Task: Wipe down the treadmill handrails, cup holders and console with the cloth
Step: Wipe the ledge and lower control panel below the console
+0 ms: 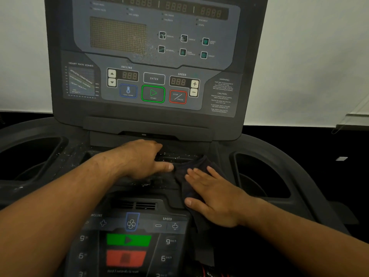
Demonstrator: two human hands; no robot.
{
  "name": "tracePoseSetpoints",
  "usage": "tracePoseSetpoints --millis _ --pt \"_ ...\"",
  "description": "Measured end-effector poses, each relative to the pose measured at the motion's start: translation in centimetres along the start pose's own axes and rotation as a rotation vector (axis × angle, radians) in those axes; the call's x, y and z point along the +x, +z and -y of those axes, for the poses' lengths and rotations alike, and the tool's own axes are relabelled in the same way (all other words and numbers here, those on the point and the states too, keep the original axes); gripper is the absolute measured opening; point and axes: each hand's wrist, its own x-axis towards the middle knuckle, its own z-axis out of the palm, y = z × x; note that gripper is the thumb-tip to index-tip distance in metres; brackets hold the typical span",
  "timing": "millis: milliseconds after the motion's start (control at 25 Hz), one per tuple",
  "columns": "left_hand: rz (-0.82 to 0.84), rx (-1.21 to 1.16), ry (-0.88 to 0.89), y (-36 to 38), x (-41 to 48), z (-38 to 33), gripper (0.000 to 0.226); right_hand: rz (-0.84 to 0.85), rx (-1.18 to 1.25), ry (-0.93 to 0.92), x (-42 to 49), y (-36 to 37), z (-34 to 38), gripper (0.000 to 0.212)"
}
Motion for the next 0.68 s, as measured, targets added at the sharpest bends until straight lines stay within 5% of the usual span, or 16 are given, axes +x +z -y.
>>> tracePoseSetpoints --millis 120,360,680 --pt "-0.016 0.0 -0.004 0.1 -0.5 0.8 0.076 0.014 0.023 -0.004 -2.0 0.0 -0.7 0.08" --pt "0.048 -0.014 -0.004 0.7 -1.1 1.9 0.113 0.03 -0.07 0.013 2.2 -0.7 -0.5 0.072" --pt "0.035 -0.028 0.017 1.0 -0.4 1.4 0.117 -0.033 0.012 0.121 -1.9 0.8 -0.5 0.076"
